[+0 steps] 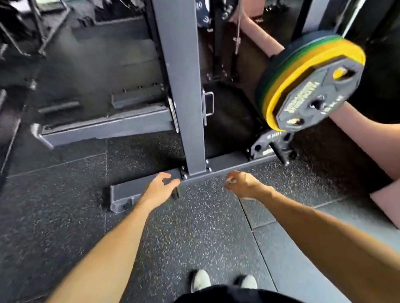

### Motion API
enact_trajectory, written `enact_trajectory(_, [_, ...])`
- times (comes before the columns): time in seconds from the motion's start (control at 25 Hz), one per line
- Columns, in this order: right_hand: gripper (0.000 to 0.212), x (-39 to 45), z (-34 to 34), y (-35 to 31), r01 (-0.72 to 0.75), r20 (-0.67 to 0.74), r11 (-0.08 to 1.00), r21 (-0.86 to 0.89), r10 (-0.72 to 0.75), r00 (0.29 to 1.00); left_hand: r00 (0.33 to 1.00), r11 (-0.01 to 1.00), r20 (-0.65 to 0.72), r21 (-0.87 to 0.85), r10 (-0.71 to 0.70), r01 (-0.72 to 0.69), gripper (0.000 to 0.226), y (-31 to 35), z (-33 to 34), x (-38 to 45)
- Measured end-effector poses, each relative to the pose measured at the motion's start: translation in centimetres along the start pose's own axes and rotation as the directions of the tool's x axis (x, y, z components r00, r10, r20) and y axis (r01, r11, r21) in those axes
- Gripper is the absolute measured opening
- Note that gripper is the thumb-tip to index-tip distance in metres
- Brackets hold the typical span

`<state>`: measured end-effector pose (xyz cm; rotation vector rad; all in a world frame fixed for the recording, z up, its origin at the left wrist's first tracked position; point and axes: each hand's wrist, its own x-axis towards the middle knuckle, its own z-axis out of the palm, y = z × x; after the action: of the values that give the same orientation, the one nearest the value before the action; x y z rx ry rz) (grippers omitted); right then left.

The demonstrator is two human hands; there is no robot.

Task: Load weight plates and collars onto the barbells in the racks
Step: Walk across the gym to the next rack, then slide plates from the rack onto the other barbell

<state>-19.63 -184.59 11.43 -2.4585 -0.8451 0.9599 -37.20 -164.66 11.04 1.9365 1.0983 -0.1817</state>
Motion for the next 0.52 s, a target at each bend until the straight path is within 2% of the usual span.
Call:
enact_trajectory(0.16, [0.039, 1.6, -5.1, -4.7, 0.145, -0.111, 0.989, -0.034, -0.148, 0.983, 0.982, 0.993, -0.167, -0.051, 0.094, -0.104, 0.051, 5.5, -6.0, 0.1])
enact_trajectory(0.32, [0.042, 2.3, -10.2, -10.0, 0.290, -0.200, 0.955, -0.066, -0.297, 0.934, 0.939, 0.974, -0.301, -0.099, 0.165, -0.203, 0.050, 10.7, -12.1, -1.1])
enact_trajectory(0.52, [0.042, 1.4, -17.5, -17.6, 0.444, -0.311, 0.891, -0.097, -0.451, 0.837, 0.791, 0.934, -0.559, -0.076, 0.251, -0.350, 0.040, 15.7, -19.8, -3.8])
